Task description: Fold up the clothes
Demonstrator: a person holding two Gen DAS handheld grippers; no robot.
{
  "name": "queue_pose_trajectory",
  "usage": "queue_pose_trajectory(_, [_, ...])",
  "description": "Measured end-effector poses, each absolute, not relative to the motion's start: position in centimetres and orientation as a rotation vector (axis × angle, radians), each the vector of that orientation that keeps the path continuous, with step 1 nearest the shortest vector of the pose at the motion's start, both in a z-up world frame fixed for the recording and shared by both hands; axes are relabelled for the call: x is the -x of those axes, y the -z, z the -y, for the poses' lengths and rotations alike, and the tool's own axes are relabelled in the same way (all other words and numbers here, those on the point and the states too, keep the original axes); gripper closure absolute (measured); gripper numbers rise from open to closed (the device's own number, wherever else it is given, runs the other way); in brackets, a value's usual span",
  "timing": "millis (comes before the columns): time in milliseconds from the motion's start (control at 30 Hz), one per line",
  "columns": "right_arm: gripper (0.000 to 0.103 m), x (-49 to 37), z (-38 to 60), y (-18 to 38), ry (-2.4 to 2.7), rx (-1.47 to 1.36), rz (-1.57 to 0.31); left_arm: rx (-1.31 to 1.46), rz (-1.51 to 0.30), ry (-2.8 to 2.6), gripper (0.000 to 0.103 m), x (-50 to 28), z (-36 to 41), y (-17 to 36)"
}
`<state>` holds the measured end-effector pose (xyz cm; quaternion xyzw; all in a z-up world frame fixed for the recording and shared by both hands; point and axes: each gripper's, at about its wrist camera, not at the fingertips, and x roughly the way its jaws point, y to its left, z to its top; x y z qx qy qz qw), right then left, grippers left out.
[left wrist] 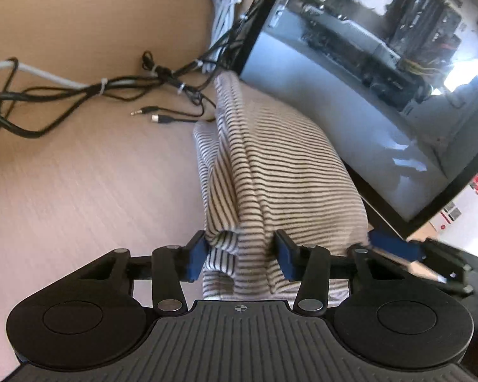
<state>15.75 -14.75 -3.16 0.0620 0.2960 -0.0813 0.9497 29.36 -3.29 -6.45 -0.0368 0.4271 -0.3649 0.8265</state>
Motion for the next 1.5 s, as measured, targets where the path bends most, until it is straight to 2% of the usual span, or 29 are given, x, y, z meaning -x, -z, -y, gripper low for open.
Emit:
queue_pose_trajectory(133, [0.058,-17.8,15.7,3.1,0.162,-0.091,-0.637,0.064,-0.883,0.757,0.046,-29.5,3.9,6.7])
queue_pose_trajectory(167, [0.051,-17.9,15.9,3.1,0.163,-0.093,-0.646,0.074,-0.884,0.749,0.046,-29.3,3.7,6.7])
queue_pose_trajectory(333, [0.046,-16.1,16.3,3.1,0.199,-0.163,-0.659,0.043,-0.844,0.666,0.045,-26.1,2.2,5.8])
queue_pose_trajectory(400, [0.04,-14.8,15.9,3.0,0.211,-0.181,-0.659,0.003,-0.81,0.62,0.038,-24.2,1.5,5.3])
queue_pose_trajectory(467, [0.013,-13.2,14.6,3.0,0.214,-0.195,-0.652,-0.062,-0.759,0.578,0.031,-21.9,0.7,4.8])
queue_pose_trajectory(533, [0.0,-11.2,13.0,3.2,0.22,-0.219,-0.637,-0.102,-0.716,0.552,0.011,-19.6,-0.4,4.6])
queue_pose_trajectory(567, [0.0,-10.3,12.2,3.4,0.228,-0.229,-0.634,-0.105,-0.707,0.549,0.006,-18.5,-1.0,4.7])
queue_pose_trajectory(800, [0.0,-6.0,8.0,4.9,0.37,-0.307,-0.71,-0.095,-0.83,0.459,0.0,-14.5,-3.3,7.0])
queue_pose_trajectory(967, [0.0,-4.9,6.6,6.1,0.484,-0.248,-0.772,-0.192,-0.801,0.426,0.0,-13.5,-3.2,7.5])
queue_pose_trajectory(1200, [0.0,-4.2,5.9,7.0,0.549,-0.21,-0.681,-0.188,-0.74,0.436,0.0,-13.1,-3.5,7.9])
queue_pose_trajectory(1500, [0.0,-4.8,6.3,7.0,0.571,-0.217,-0.683,-0.187,-0.738,0.441,0.0,-13.1,-3.6,7.9])
